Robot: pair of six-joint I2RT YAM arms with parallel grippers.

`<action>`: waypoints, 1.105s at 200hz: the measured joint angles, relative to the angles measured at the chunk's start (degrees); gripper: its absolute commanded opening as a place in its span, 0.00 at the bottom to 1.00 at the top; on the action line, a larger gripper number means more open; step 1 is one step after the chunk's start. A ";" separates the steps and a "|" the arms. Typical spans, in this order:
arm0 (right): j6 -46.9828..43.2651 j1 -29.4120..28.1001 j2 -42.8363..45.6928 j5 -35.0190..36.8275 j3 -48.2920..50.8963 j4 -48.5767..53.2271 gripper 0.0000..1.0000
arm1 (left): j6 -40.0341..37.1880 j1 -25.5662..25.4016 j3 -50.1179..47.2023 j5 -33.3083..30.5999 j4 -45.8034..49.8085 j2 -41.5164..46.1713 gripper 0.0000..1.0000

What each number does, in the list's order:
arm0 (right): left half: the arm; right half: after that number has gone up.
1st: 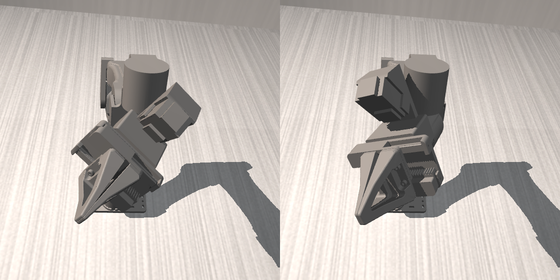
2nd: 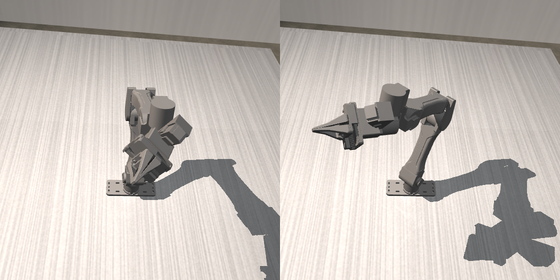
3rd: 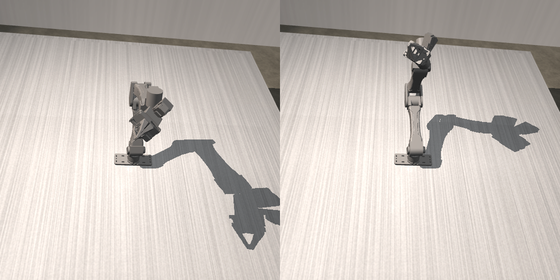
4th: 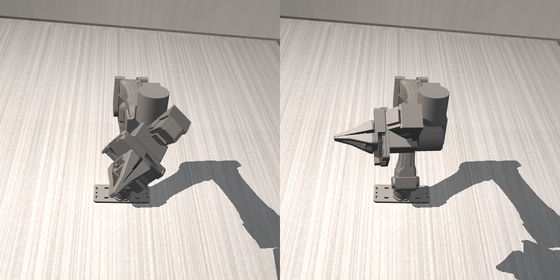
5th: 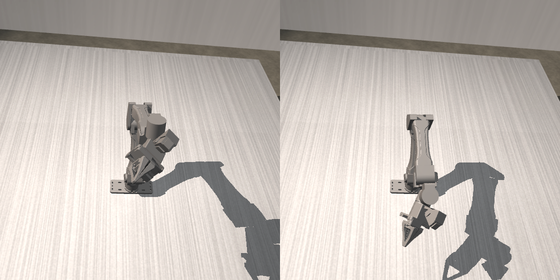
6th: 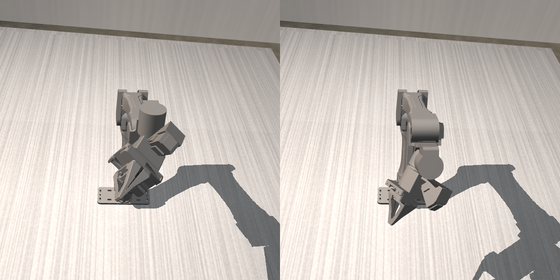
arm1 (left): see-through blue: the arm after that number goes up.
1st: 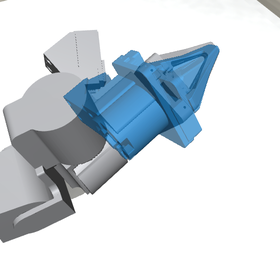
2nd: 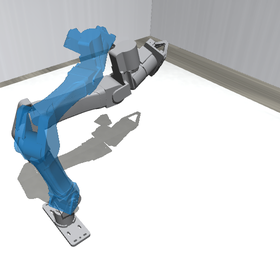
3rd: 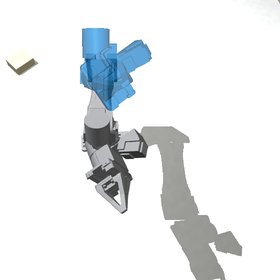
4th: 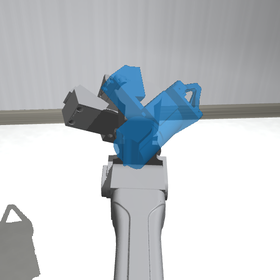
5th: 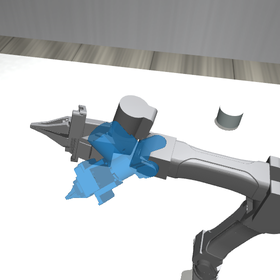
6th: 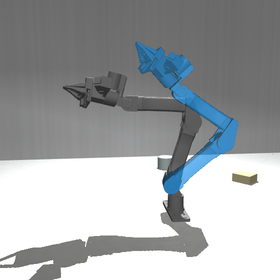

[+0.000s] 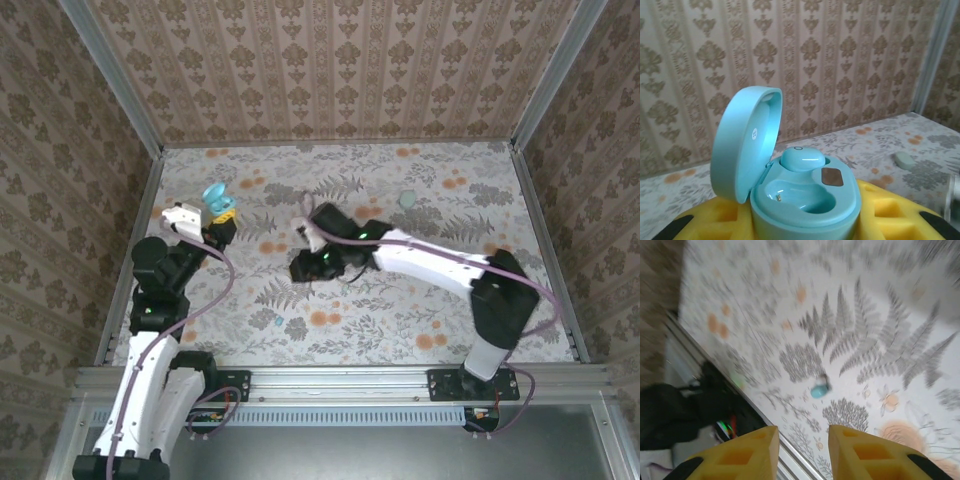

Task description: Insert the wireless bluetooth earbuds into the charging case

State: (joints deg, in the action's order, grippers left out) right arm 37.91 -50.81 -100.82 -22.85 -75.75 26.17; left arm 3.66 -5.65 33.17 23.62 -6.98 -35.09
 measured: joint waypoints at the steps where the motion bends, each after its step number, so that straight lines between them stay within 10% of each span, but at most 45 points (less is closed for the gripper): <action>1: 0.00 -0.15 -0.24 0.02 0.00 0.00 0.36 | 0.02 0.15 0.00 -0.04 0.24 0.11 0.34; 75: -1.84 -8.09 -18.73 5.84 -14.01 7.63 0.47 | 1.09 3.19 0.00 -1.44 6.12 6.43 0.34; 221: -9.22 -9.86 -30.12 11.34 -29.66 21.81 0.36 | 1.29 3.52 0.00 -2.69 8.35 9.99 0.35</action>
State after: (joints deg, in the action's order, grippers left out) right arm 28.69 -60.66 -130.93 -11.51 -105.41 47.99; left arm 4.95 -2.13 33.17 20.93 1.37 -25.10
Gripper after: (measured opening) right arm 0.378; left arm 0.365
